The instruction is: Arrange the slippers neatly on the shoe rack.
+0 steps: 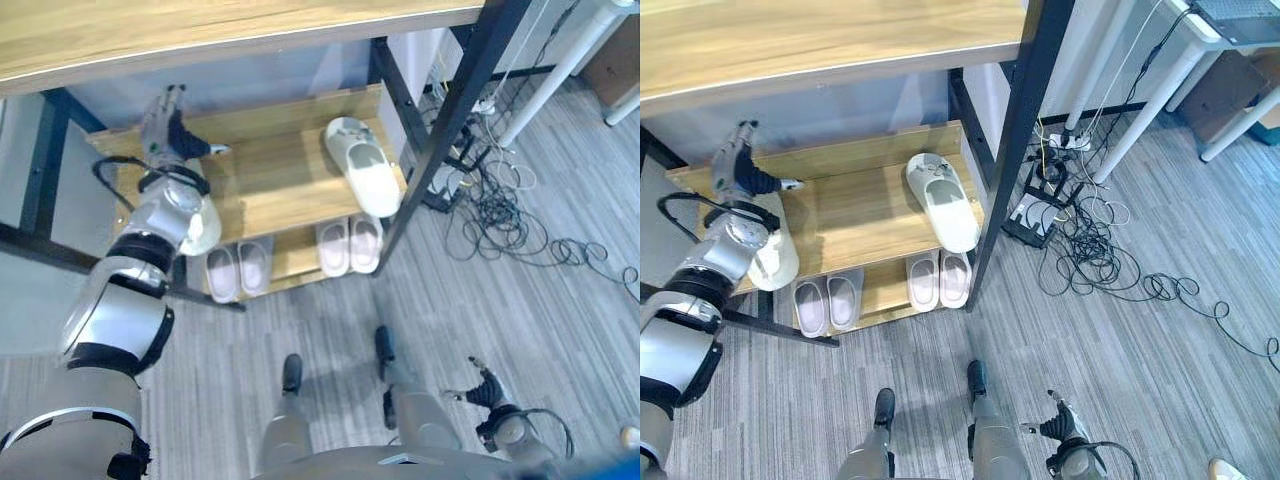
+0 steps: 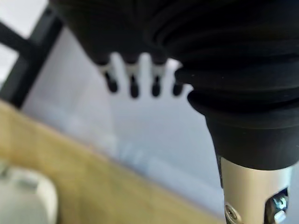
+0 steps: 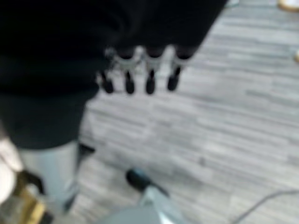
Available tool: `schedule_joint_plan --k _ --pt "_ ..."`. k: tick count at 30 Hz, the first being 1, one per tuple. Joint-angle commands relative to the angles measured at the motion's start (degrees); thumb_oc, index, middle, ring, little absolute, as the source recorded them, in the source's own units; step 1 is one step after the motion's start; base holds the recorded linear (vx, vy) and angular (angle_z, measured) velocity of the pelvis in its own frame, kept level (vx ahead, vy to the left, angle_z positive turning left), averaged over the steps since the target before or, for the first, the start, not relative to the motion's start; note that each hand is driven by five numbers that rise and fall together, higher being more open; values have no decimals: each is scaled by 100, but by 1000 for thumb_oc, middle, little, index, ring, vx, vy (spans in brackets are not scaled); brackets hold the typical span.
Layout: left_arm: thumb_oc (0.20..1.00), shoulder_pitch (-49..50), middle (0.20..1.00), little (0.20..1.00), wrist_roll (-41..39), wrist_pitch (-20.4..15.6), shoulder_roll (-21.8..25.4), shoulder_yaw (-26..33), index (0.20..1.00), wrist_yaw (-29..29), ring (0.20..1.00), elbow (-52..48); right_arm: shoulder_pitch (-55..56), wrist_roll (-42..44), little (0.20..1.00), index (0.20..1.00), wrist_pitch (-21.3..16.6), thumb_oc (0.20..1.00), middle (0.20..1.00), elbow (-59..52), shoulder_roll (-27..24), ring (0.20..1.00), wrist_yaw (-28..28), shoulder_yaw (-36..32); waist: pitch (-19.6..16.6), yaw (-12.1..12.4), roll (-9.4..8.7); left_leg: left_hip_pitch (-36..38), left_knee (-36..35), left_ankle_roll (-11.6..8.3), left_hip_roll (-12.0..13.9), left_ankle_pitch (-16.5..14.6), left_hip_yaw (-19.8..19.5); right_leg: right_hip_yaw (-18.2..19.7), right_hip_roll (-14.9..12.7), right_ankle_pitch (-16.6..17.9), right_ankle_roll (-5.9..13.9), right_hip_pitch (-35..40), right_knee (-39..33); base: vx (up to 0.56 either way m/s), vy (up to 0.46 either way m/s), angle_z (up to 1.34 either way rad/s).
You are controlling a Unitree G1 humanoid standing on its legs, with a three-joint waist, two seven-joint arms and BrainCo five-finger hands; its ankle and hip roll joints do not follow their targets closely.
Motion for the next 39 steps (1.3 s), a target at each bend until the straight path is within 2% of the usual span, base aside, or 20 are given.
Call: schedule_joint_plan --k 1,3,5,6,9,13,17,19,32,39 --pt "1000 -449 1000 1000 37 -56 600 28 1000 324 1000 -214 -205 168 1000 1000 -180 1000 1000 -256 -66 1000 -132 74 270 77 64 -239 314 639 -476 -480 157 127 -306 -794 323 383 96 0 0 0" --pt "1000 -255 1000 1000 131 55 517 267 1000 407 1000 -390 -279 207 1000 1000 -240 1000 1000 -11 -88 1000 -134 144 296 182 51 -292 347 638 -496 -479 107 96 -292 -813 318 376 92 0 0 0" --pt "1000 -204 1000 1000 -175 122 394 520 1000 402 1000 -171 -306 203 1000 1000 -208 1000 1000 32 -31 1000 -165 202 298 187 40 -291 349 634 -492 -478 105 90 -286 -820 313 374 96 6 -20 6" --pt "1000 -250 1000 1000 -147 163 481 542 1000 417 1000 -209 -247 155 1000 1000 -188 1000 1000 12 20 1000 -167 205 308 180 40 -295 346 633 -489 -481 93 83 -286 -836 314 375 95 1 -11 9" --pt "1000 55 1000 1000 14 245 636 725 1000 426 1000 -744 -175 64 1000 1000 -131 1000 1000 -84 77 1000 -155 173 324 244 36 -286 340 633 -494 -497 80 59 -288 -863 306 392 95 -1 -6 4" --pt "1000 642 1000 1000 267 324 580 1092 1000 510 1000 -1355 -104 7 1000 1000 -120 1000 1000 -322 84 1000 -174 104 364 300 7 -270 324 630 -504 -516 33 23 -282 -906 289 412 101 -7 -6 5" --pt "1000 1083 1000 1000 432 427 359 1350 1000 487 1000 -1703 -97 15 1000 1000 -63 1000 1000 -366 93 1000 -205 46 390 337 9 -245 324 632 -511 -539 15 -10 -292 -948 268 440 114 -8 13 8" --pt "1000 1204 1000 1000 173 386 183 1477 1000 419 1000 -1704 -109 2 1000 1000 -27 1000 1000 -385 102 1000 -211 70 414 343 20 -253 324 634 -518 -537 12 -15 -302 -950 263 438 112 -21 11 12" --pt "1000 853 1000 1000 125 460 -166 1087 1000 336 1000 -1022 -358 67 1000 1000 51 1000 1000 -174 208 1000 -235 229 455 340 26 -319 343 664 -560 -540 6 -7 -320 -919 260 383 104 -4 1 2" --pt "1000 543 1000 1000 82 460 -413 756 1000 261 1000 -14 -524 75 1000 1000 38 1000 1000 31 204 1000 -293 379 461 266 12 -370 346 674 -562 -515 22 32 -317 -877 258 304 99 0 0 0"
